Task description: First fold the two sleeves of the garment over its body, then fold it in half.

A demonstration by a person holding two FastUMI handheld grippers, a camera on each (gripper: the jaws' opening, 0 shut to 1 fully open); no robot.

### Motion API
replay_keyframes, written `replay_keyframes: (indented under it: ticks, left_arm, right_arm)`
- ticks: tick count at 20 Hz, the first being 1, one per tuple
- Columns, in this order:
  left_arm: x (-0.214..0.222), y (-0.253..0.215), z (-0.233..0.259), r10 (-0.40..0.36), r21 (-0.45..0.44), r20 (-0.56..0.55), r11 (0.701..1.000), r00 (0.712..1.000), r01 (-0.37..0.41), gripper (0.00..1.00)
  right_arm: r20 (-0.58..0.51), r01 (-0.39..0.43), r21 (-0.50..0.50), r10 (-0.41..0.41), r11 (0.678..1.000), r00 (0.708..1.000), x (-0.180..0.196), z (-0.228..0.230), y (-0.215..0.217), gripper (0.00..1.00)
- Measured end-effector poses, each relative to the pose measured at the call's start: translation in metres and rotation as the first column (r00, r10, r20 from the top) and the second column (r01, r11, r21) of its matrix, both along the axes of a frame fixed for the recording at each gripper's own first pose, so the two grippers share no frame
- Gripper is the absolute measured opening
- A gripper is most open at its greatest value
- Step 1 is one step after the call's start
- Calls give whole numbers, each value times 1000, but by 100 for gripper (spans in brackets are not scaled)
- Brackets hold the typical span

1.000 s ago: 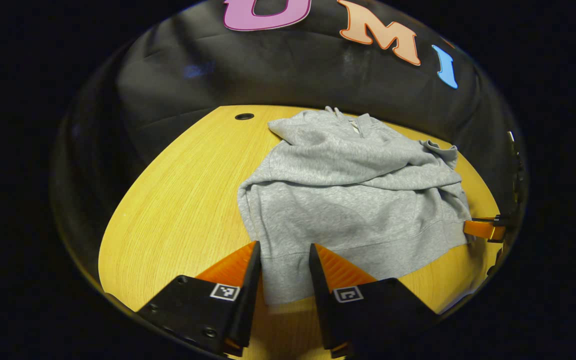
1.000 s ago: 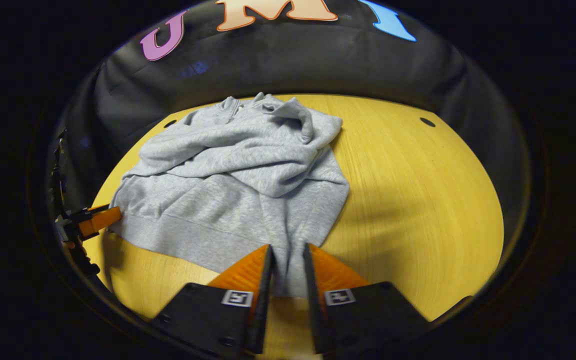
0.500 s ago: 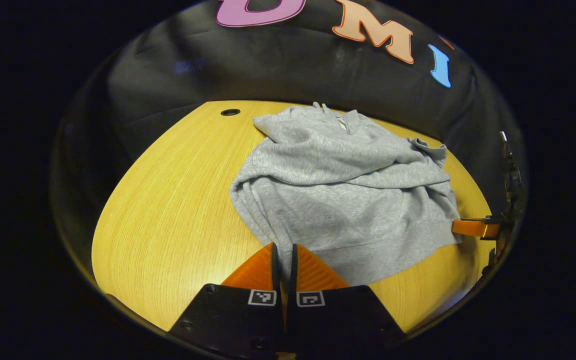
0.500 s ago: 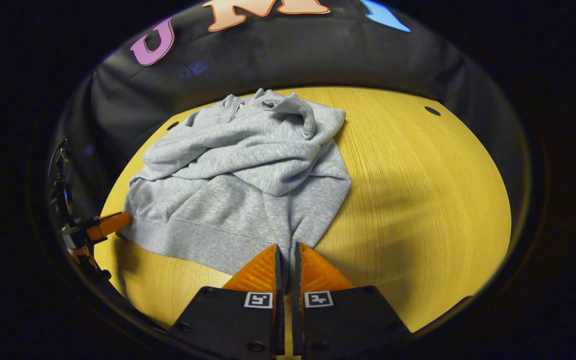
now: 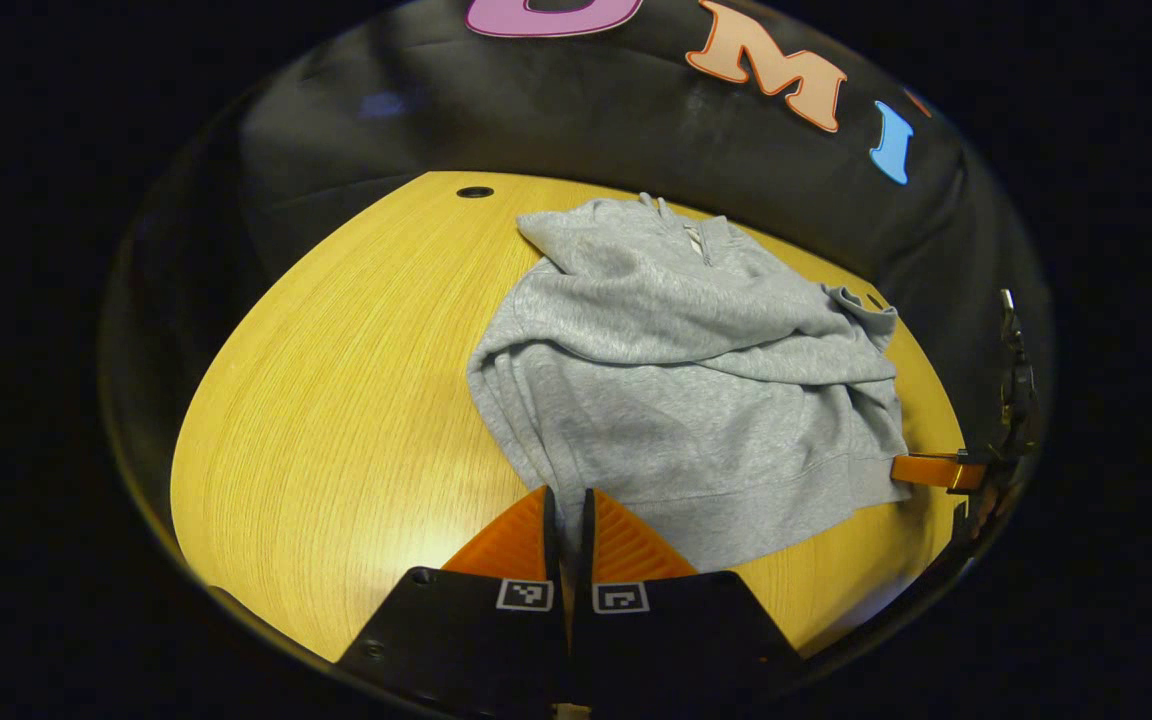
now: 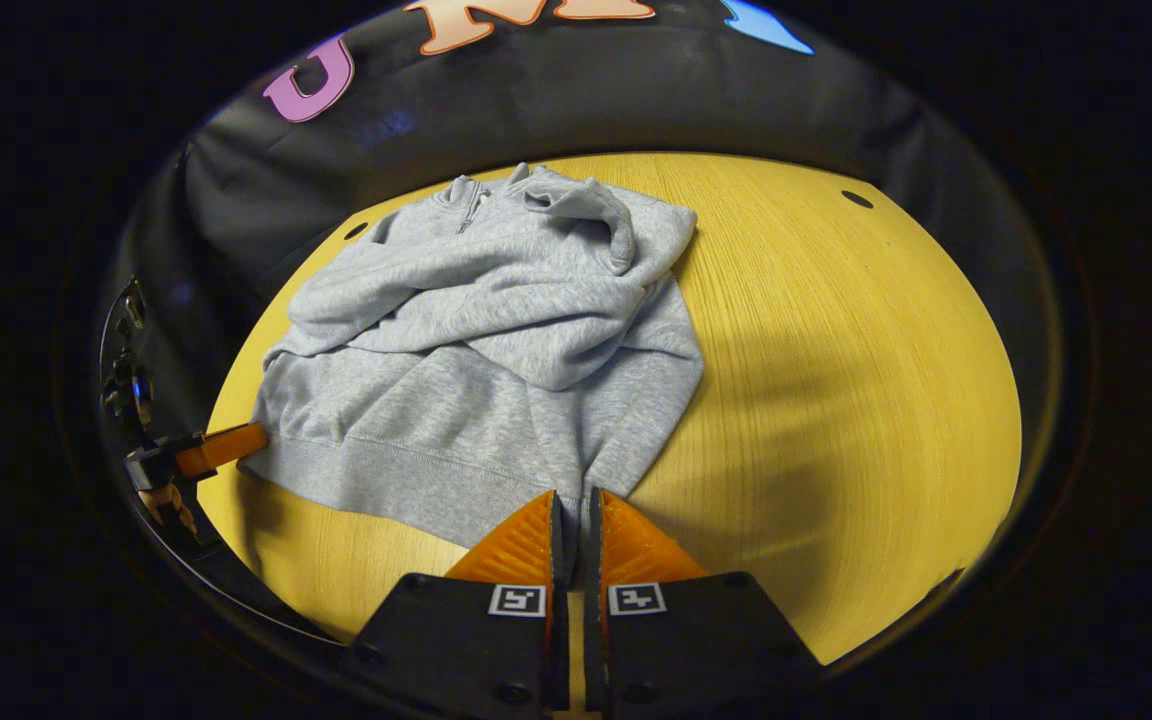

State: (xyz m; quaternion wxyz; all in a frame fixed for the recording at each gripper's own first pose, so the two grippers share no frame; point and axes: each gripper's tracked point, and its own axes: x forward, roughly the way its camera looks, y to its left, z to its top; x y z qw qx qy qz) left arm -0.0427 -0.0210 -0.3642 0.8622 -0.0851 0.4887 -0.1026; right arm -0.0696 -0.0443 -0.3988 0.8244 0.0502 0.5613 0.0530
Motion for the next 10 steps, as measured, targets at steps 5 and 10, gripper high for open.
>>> replay_keyframes:
  ticks: [5,10]
  left_arm:
    - [6,-1,18,-8,17,27,1000,1000,8,0]
    - [26,-4,56,21,-22,84,1000,996,-19,0]
  right_arm:
    - [73,35,32,-38,999,997,13,30,-1,8]
    - [93,87,130,-99,988,991,33,61,6,8]
